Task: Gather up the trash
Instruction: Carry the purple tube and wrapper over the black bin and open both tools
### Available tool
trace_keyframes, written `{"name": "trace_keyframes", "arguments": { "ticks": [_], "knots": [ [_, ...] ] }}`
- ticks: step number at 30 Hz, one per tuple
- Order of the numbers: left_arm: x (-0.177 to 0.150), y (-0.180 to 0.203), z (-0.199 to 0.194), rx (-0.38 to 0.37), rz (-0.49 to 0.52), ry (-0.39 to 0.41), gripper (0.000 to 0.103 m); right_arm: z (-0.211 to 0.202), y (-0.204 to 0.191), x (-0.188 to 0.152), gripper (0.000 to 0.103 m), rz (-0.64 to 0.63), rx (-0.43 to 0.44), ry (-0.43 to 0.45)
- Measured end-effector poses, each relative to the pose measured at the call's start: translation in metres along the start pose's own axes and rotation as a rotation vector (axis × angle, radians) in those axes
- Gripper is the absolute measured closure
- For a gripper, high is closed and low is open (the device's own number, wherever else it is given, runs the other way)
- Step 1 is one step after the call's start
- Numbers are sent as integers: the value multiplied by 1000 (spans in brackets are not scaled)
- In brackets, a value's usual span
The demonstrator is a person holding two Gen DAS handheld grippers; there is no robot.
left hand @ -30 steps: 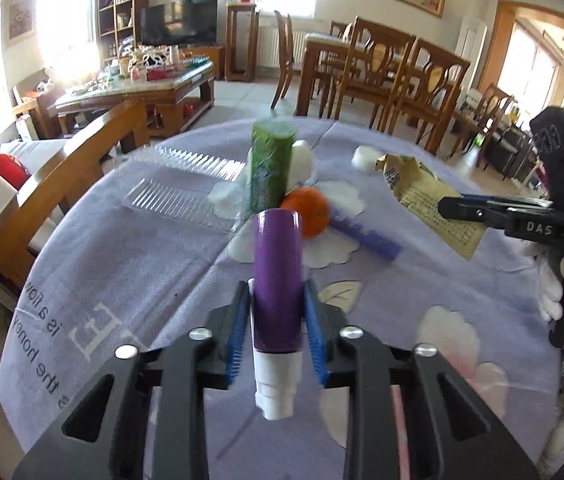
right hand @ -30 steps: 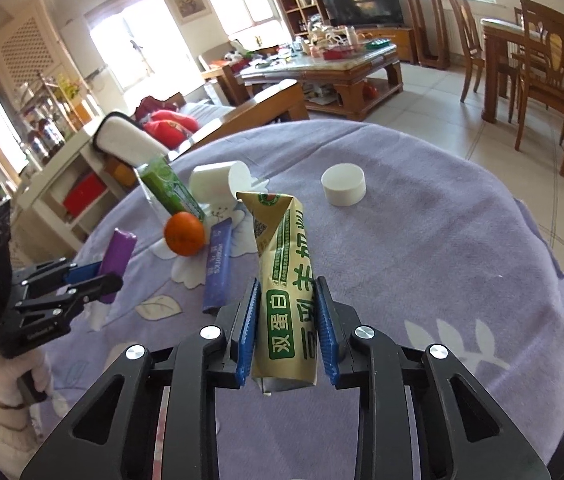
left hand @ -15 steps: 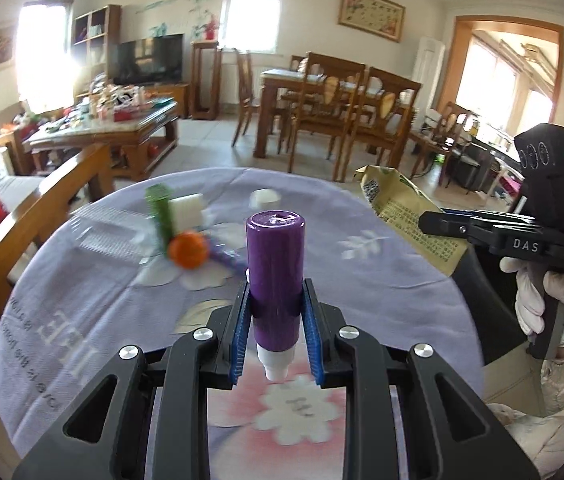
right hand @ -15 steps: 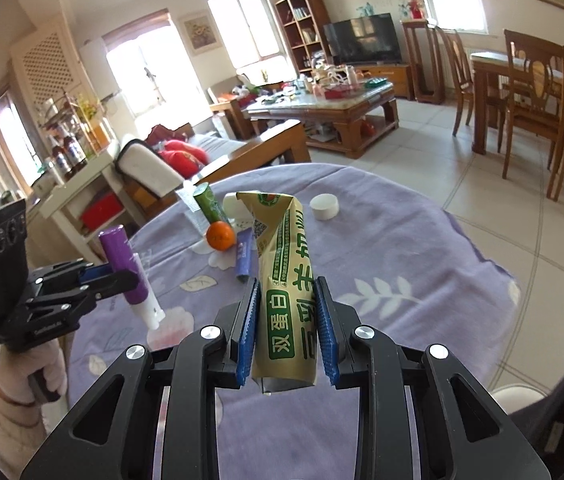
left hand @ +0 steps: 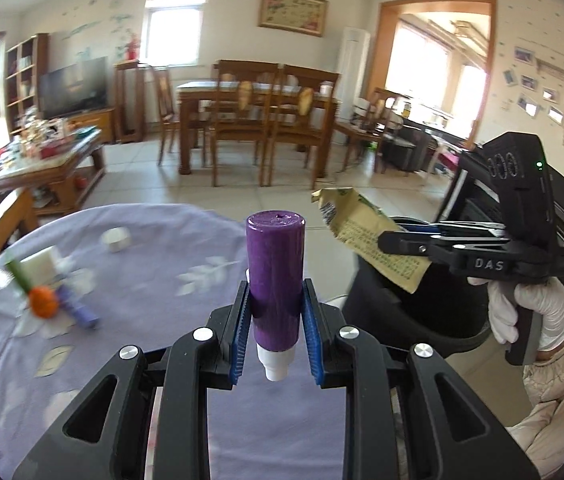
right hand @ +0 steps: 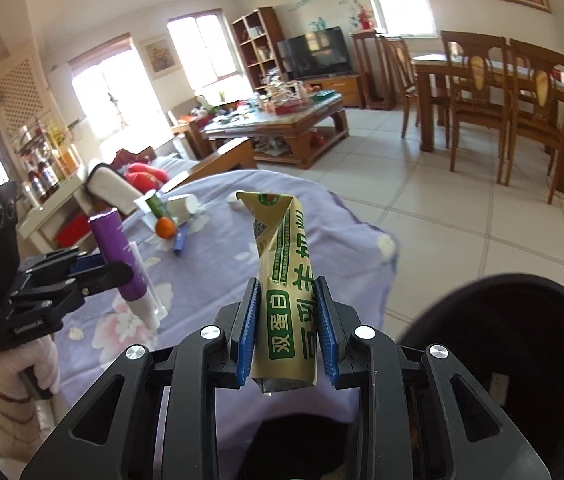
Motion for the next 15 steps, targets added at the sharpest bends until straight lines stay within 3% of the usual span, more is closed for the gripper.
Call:
{"name": "trace_keyframes", "arguments": {
  "ticks": [15],
  "knots": [
    [18, 139, 85, -208, 149, -62, 78, -59, 146, -51, 75, 193, -116, 10]
  ]
}}
Point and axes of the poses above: each gripper's, at about its wrist camera, not at the fingertips, and z roughly the way its jaws point, y to its right, x to its top, the point moved 10 cm from there along z, roughly the way its jaws point, and after that the axes turned 7 degrees about z, right-handed, at the moved point
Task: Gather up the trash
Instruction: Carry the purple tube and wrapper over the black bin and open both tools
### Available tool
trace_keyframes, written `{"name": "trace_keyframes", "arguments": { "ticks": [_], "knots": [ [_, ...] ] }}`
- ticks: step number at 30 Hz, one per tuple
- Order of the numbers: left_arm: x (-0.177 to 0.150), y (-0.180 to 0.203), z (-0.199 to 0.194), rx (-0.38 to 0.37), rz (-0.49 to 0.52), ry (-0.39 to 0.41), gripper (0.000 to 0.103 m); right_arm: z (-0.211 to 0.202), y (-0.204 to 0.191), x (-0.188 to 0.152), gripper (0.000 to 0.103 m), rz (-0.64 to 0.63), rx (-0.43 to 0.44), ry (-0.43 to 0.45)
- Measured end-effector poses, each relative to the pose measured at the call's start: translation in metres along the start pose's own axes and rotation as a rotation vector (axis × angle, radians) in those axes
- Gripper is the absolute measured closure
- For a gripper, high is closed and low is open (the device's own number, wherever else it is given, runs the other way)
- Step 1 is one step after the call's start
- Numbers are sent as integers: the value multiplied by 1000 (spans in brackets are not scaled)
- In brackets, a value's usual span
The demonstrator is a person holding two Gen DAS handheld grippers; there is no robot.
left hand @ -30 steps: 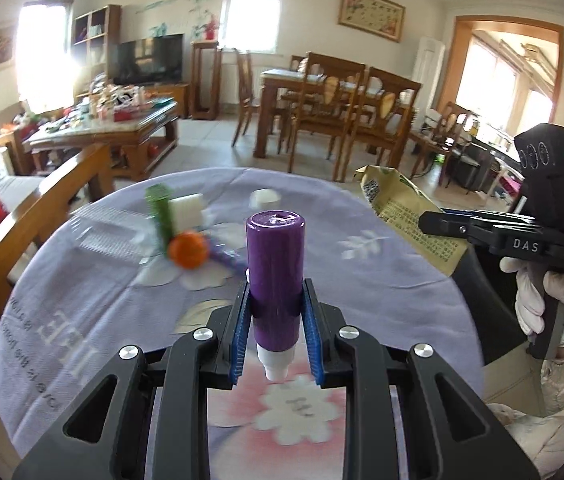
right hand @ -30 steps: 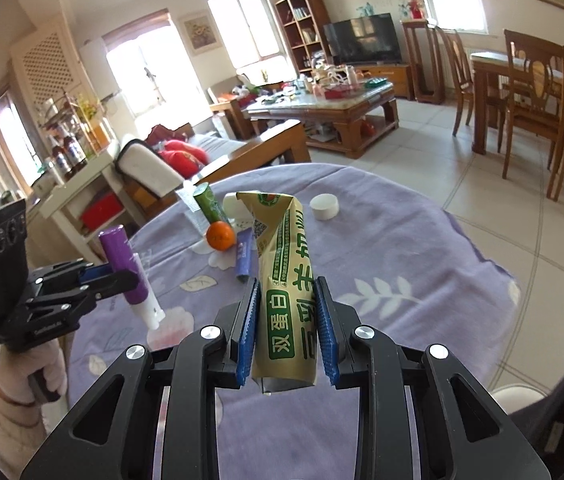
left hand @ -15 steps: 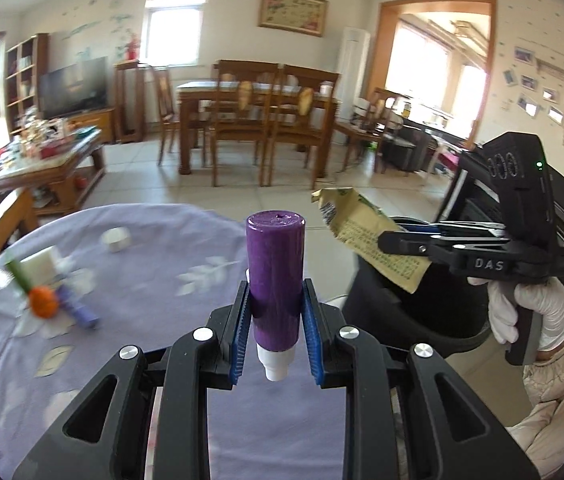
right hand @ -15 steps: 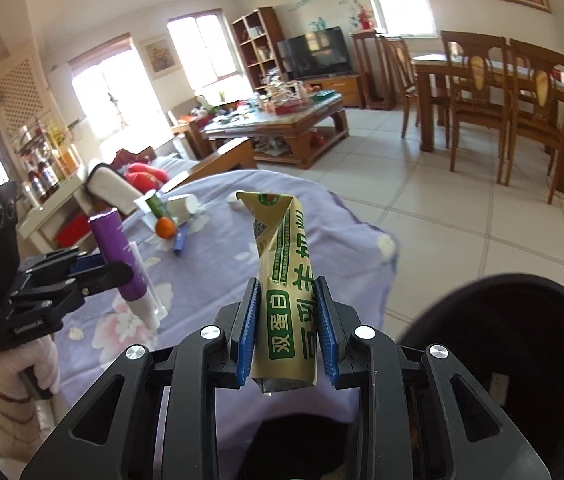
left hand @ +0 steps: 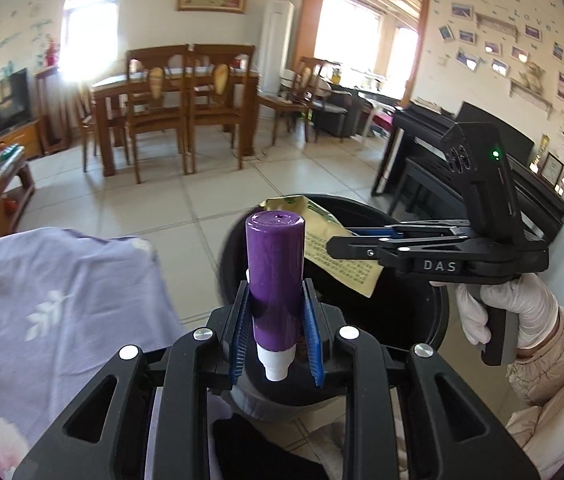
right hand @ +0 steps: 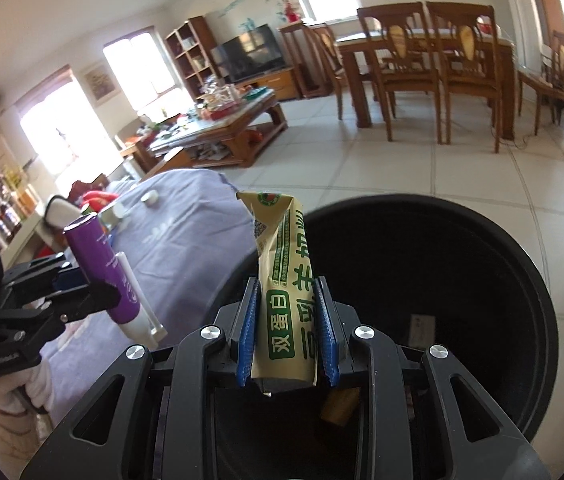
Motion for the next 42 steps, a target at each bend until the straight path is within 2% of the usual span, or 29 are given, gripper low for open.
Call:
{"name": "trace_keyframes", "arguments": {
  "ticks": [6, 11, 25, 27, 28, 29, 30, 31, 32, 34, 38, 42],
  "knots": [
    [-1, 23, 41, -65, 29, -41, 78, 0, 40, -10, 75, 53, -32, -8],
    [-9, 31, 65, -97, 37, -76, 78, 5, 54, -13, 75, 78, -53, -14],
    [-17, 36, 88, -110, 45, -130, 76, 11, 78, -16, 75, 126, -85, -19],
    [-16, 36, 87, -112, 38, -129, 75, 11, 80, -15, 67, 135, -89, -18],
    [-15, 36, 87, -111, 38, -128, 71, 10, 82, -15, 62, 138, -92, -15],
    [-15, 35, 85, -100, 39, -125, 58, 9, 82, -14, 52, 142, -94, -12],
    [-14, 34, 84, -90, 42, -121, 50, 8, 81, -13, 47, 146, -86, -8],
    [-13, 34, 82, -79, 46, -111, 37, 7, 80, -12, 46, 148, -79, -5],
    [-13, 34, 80, -74, 48, -100, 33, 6, 79, -11, 43, 143, -87, 0],
    [-13, 35, 74, -76, 46, -89, 32, 5, 77, -9, 40, 132, -91, 8],
    [-11, 30, 62, -49, 47, -56, 10, 5, 68, -8, 40, 113, -81, 6],
    [-10, 17, 42, -21, 20, -19, 5, 5, 54, -5, 34, 93, -67, 9]
  ]
}}
Point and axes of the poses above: each gripper's, at about its wrist camera, not at the fingertips, and z roughly the way its jaws point, y to its right, x to its top, the point moved 10 cm from there along z, roughly the way its jaws point, and after that the axes turned 7 degrees about z, right-handed, at the moved point
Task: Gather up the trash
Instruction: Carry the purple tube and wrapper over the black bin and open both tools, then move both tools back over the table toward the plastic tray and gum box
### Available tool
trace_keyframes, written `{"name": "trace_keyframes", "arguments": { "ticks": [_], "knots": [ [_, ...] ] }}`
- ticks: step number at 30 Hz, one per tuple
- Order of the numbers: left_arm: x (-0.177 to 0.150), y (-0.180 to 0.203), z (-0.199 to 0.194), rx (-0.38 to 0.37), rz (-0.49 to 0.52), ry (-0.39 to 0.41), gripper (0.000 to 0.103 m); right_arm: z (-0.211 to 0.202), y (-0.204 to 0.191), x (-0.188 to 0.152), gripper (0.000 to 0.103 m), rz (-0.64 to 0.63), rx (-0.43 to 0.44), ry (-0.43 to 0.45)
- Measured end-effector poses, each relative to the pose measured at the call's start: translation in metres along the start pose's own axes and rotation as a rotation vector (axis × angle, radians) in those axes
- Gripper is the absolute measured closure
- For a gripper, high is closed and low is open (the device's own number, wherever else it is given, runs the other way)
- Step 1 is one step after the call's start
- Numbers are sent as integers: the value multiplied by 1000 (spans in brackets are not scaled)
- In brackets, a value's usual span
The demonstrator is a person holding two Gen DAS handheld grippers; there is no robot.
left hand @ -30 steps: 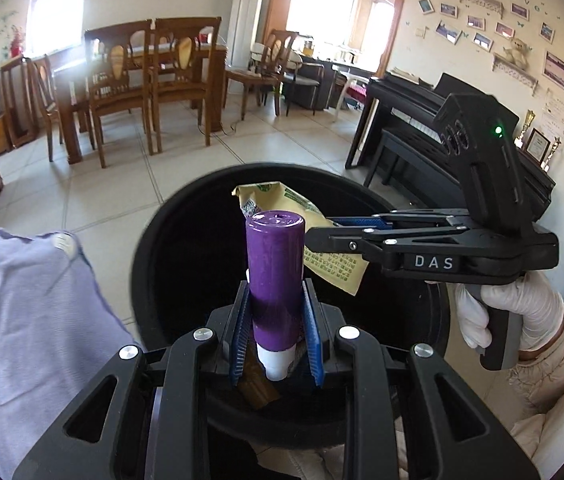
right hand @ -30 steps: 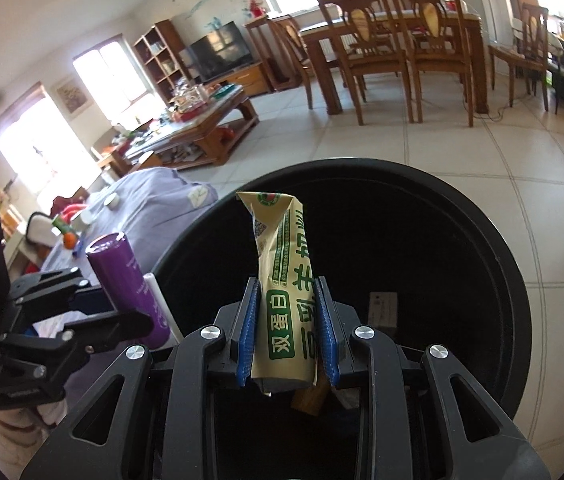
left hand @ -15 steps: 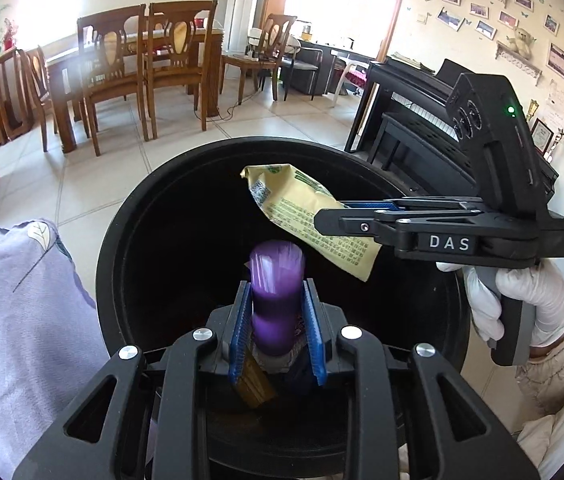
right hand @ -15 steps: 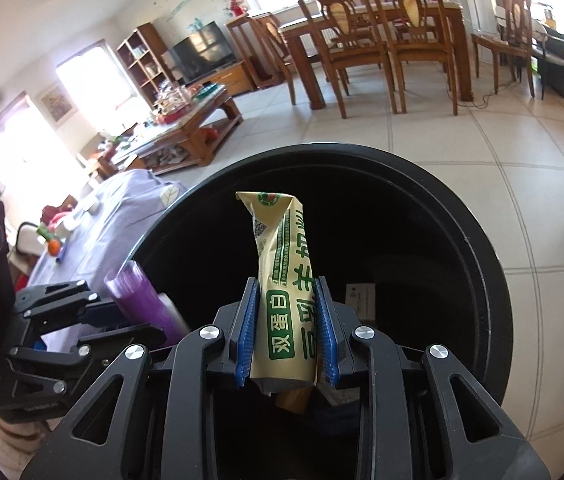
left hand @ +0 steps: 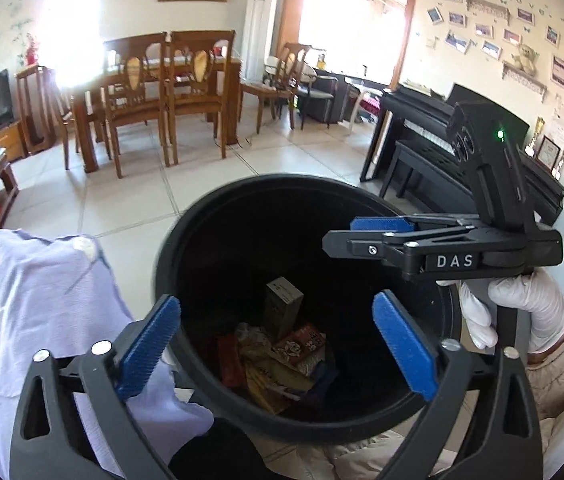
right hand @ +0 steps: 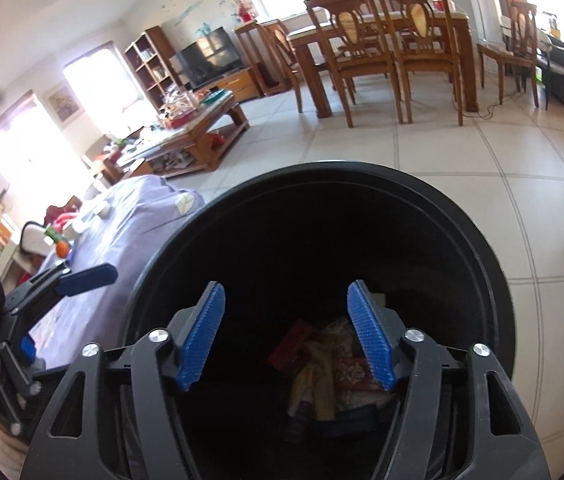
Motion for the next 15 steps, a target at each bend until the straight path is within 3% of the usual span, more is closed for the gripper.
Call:
{"name": "trace_keyframes", "arguments": {
  "ticks": [15],
  "knots": [
    [-27, -77, -76, 161, -138, 66, 5, 16, -109, 3, 26, -117, 84, -21]
  ]
}}
Point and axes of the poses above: each gripper's, at about its wrist camera, not at the fingertips, and z roughly the way its jaws point, y to its right, x to its top, the point moved 10 cm from there along z, roughly the way its jaws point, and after that the axes turned 7 degrees about z, right-handed, at the moved point
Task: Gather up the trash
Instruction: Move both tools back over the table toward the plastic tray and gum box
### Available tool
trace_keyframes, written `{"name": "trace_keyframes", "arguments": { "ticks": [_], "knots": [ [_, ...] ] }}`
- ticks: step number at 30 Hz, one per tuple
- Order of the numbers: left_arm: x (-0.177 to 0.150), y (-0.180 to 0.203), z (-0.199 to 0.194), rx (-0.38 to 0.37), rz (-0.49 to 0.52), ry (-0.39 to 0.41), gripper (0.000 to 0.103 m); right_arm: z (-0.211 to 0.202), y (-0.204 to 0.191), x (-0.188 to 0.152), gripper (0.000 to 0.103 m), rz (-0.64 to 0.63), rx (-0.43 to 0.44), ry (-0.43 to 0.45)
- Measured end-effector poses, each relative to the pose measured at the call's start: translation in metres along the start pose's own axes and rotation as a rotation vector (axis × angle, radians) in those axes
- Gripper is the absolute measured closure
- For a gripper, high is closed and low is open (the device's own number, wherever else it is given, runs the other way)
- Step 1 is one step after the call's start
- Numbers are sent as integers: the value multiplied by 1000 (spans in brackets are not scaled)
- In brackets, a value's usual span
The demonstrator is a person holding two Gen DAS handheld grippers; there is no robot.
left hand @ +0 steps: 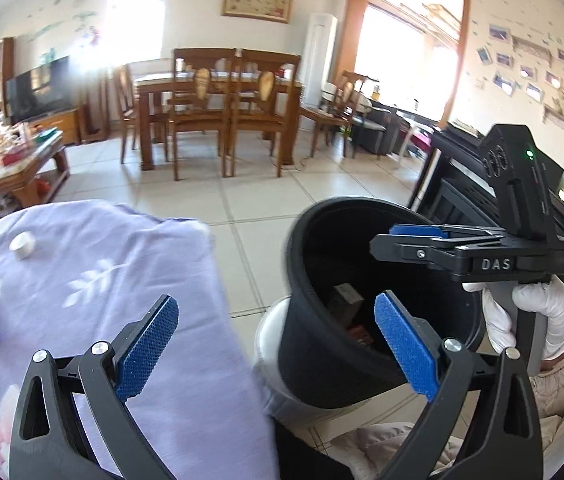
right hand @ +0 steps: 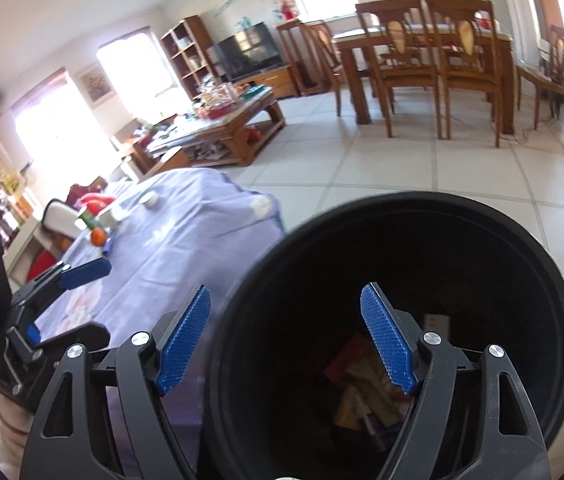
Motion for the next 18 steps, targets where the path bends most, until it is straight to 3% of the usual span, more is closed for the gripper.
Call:
{"name": "trace_keyframes", "arguments": {
  "ticks": [12, 18],
  "knots": [
    [-31, -102, -67, 136, -152, 53, 5, 57, -121, 2, 26, -124, 90, -57],
    [-52, -165, -103, 209, -276, 80, 5, 93, -179, 0, 26, -181, 138, -98]
  ]
}}
Point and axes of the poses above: each gripper's, at about its wrist camera, not at the fingertips, and z roughly the way its jaws point, y to its right, x to its top, the point moved 10 cm from there along z, roughly the way its jaws point, and after that the axes turned 7 degrees about z, right-handed, at the moved point
